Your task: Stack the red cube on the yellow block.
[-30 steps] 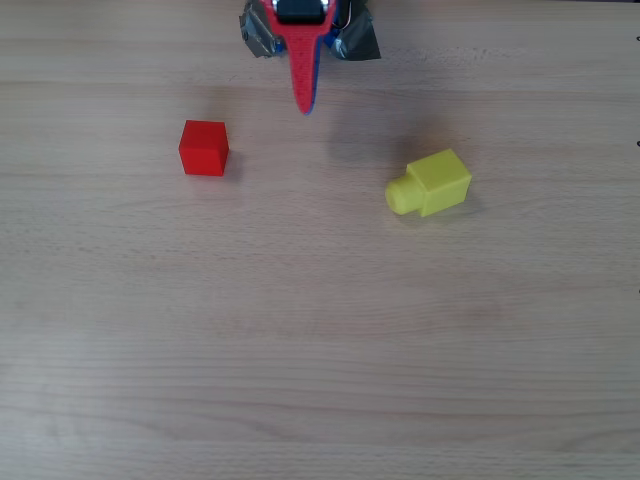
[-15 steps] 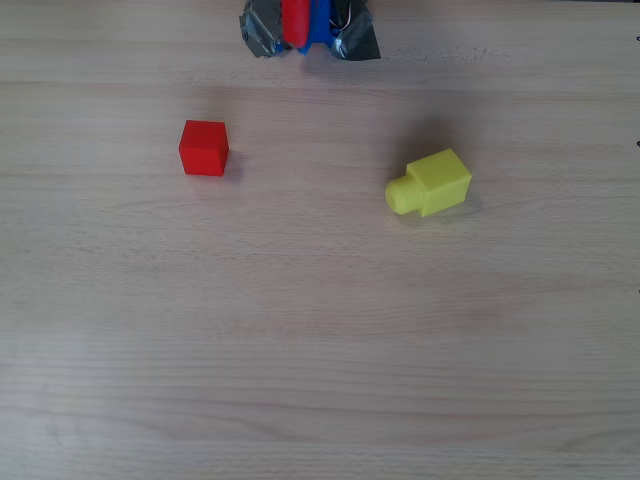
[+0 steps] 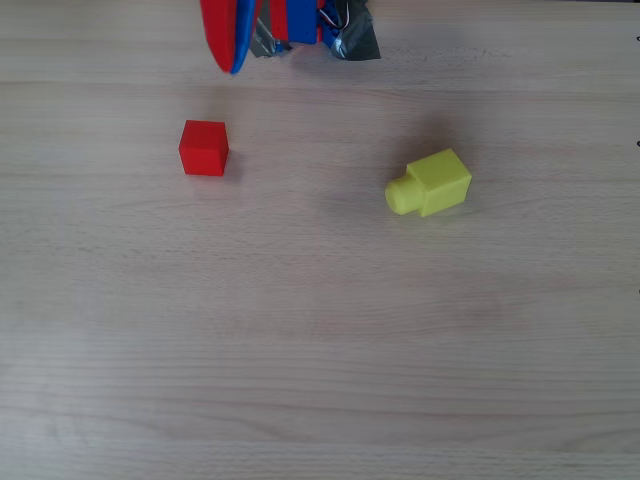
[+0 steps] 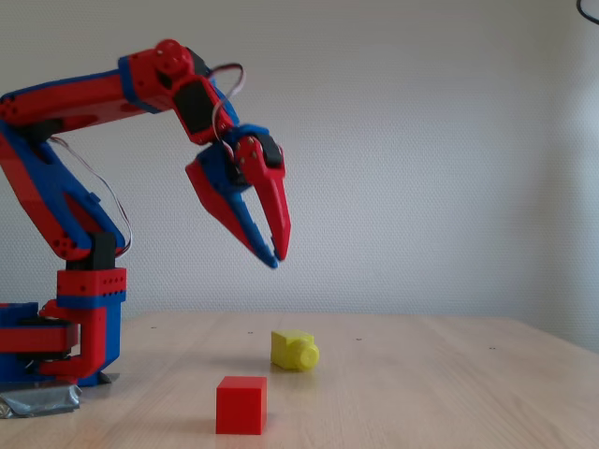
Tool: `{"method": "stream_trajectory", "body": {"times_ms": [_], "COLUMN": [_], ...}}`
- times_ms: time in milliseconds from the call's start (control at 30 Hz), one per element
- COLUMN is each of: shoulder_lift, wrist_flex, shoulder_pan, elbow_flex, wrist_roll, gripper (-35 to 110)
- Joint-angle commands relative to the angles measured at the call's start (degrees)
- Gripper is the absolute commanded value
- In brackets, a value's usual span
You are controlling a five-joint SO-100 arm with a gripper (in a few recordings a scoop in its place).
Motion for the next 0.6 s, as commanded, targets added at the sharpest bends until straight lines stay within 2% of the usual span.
{"method": "stream_trajectory", "body": {"times_ms": [0,300,567], "shoulder_lift": [-2.3,-5.6,-11.1], "wrist_flex": [2.1,6.7,10.5], "shoulder_pan": [1.8,4.9,6.2], "elbow_flex": [-4.1,-6.9,-8.6], "wrist_roll": [-0.3,0.3,1.4], "gripper": [0,18,23]}}
